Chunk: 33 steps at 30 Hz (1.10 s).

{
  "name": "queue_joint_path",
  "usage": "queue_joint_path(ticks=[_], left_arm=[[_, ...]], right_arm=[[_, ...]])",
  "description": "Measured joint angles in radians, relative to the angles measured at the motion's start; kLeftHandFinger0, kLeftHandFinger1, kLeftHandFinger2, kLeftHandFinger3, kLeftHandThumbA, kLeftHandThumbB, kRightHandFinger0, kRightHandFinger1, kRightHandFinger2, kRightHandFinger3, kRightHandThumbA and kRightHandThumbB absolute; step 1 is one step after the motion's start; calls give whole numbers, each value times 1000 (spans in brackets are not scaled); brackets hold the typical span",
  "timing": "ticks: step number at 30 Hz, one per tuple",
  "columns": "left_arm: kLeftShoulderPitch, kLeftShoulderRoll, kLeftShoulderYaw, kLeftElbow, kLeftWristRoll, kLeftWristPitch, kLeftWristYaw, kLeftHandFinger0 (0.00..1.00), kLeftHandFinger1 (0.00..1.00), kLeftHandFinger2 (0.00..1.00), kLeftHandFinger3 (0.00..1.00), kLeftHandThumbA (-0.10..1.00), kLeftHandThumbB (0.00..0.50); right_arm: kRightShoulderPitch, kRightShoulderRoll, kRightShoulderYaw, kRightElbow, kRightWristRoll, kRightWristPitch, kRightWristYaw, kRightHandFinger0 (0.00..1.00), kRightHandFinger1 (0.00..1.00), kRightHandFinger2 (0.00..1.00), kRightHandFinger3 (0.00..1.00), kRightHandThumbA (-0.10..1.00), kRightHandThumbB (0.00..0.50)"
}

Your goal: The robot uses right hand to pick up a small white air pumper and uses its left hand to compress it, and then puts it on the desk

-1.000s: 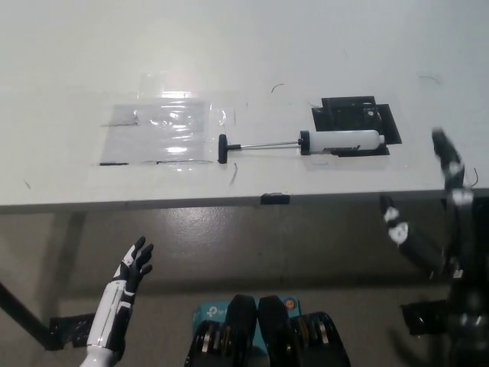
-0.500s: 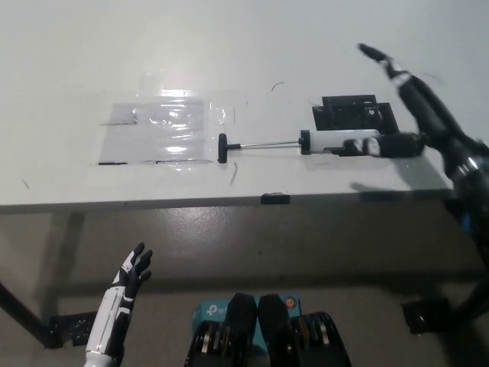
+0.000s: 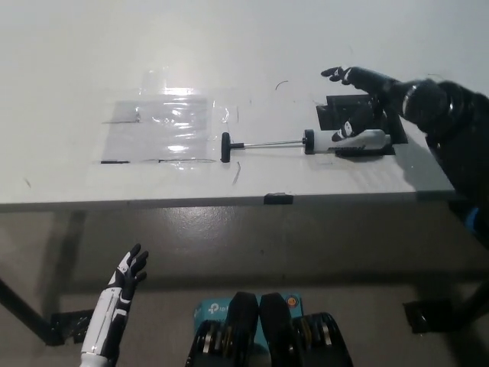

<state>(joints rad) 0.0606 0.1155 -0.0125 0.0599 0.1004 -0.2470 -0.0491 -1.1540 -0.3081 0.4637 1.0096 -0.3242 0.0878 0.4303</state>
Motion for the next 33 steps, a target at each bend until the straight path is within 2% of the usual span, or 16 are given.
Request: queue_joint_path(ticks=[1, 5, 8, 14, 18, 19, 26, 33], left_arm=[[0, 1, 1, -1, 0, 0, 0, 1000, 1000, 1000, 1000, 1000, 69], [0, 3, 3, -5, 2, 0, 0, 1000, 1000, 1000, 1000, 1000, 67], [0, 3, 3, -10, 2, 0, 0, 1000, 1000, 1000, 1000, 1000, 70], [-1, 4, 3, -15, 3, 0, 0, 1000, 1000, 1000, 1000, 1000, 76], [0, 4, 4, -15, 3, 0, 0, 1000, 1000, 1000, 1000, 1000, 76], [0, 4, 4, -15, 2, 0, 0, 1000, 1000, 1000, 1000, 1000, 76], [0, 4, 5, -19, 0, 0, 0, 1000, 1000, 1000, 1000, 1000, 57], [3, 4, 8, -22, -13, -1, -1, 1000, 1000, 1000, 1000, 1000, 41]], right_arm=[[-13, 6, 0, 24, 0, 0, 10, 1000, 1000, 1000, 1000, 857, 413], [-35, 28, -3, 89, 0, 0, 34, 1000, 1000, 1000, 1000, 880, 438], [-38, 40, -3, 124, -1, 0, 46, 1000, 1000, 1000, 1000, 901, 430], [-39, 52, -3, 149, -10, 1, 55, 1000, 1000, 1000, 1000, 923, 457], [-39, 58, -3, 158, -12, 2, 58, 1000, 1000, 1000, 1000, 928, 447], [-39, 59, -3, 160, -12, 2, 59, 1000, 1000, 1000, 1000, 940, 457], [-41, 64, 11, 194, -36, 2, 60, 1000, 1000, 1000, 1000, 930, 405], [-58, 78, 25, 243, -58, 1, 59, 1000, 1000, 1000, 1000, 917, 410]])
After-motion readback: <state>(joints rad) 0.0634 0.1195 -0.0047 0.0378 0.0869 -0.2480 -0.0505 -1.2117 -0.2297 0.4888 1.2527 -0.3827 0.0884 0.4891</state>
